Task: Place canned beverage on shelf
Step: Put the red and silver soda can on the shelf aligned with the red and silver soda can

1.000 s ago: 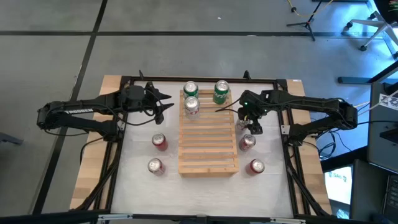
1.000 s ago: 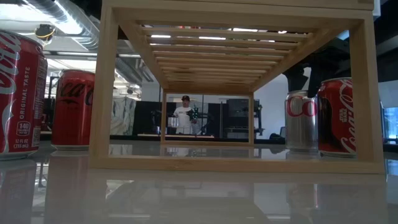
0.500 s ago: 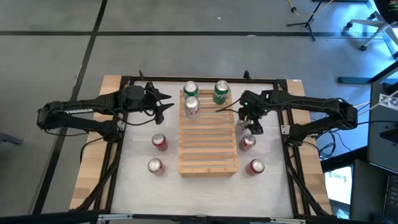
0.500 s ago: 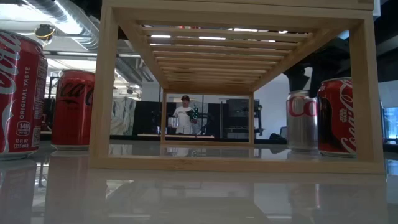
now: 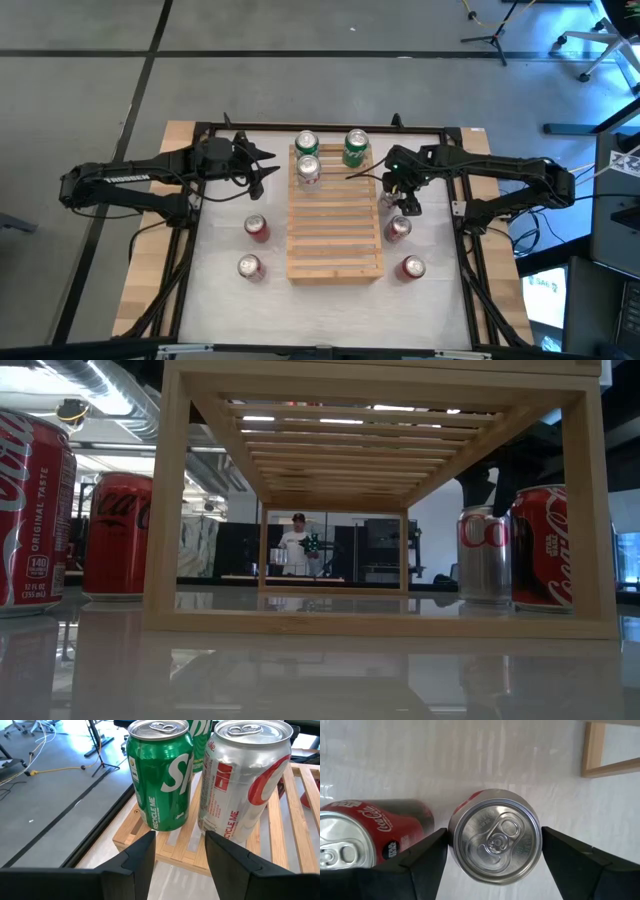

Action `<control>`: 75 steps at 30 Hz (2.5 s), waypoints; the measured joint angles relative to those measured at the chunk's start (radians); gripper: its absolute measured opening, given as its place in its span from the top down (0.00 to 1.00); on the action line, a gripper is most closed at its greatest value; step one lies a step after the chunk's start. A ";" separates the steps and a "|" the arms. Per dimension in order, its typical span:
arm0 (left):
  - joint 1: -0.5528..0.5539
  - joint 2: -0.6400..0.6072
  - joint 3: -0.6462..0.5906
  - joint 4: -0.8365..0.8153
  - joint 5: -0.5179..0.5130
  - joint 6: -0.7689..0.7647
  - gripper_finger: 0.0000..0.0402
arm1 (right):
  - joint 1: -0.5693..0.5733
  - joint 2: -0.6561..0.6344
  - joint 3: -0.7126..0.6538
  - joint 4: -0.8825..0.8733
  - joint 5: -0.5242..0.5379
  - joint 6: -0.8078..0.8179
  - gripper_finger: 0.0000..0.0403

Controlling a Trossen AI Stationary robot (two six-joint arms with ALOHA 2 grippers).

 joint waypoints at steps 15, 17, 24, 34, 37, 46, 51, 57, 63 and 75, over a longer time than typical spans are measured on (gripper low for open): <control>0.000 0.000 0.000 0.000 0.000 0.000 0.59 | 0.000 0.000 0.000 -0.008 -0.014 0.000 0.07; 0.000 0.000 0.000 0.000 0.000 0.000 0.59 | 0.000 0.000 0.000 -0.006 -0.014 0.000 0.03; 0.000 0.000 0.000 0.000 0.000 0.000 0.59 | 0.000 0.000 0.000 -0.002 -0.018 0.000 0.07; 0.000 0.000 0.000 0.000 0.000 0.000 0.59 | 0.000 0.000 0.000 0.015 -0.018 0.048 0.09; 0.000 0.000 0.000 0.000 0.000 0.000 0.59 | 0.000 0.000 0.000 0.017 -0.018 0.048 0.09; 0.000 0.000 0.000 0.000 0.000 0.000 0.59 | 0.000 0.003 -0.001 0.018 -0.018 0.048 0.09; 0.000 0.000 0.000 0.000 0.000 0.000 0.59 | 0.000 0.049 -0.001 0.015 -0.018 0.046 0.09; 0.000 0.000 0.000 0.000 0.000 0.001 0.59 | 0.000 0.108 -0.001 0.018 -0.017 0.046 0.09; 0.000 0.000 0.000 0.000 0.000 0.001 0.59 | 0.000 0.113 -0.001 0.023 -0.015 0.046 0.14; 0.000 0.000 0.000 0.000 0.000 0.002 0.59 | 0.000 0.104 -0.001 0.015 -0.017 0.048 0.27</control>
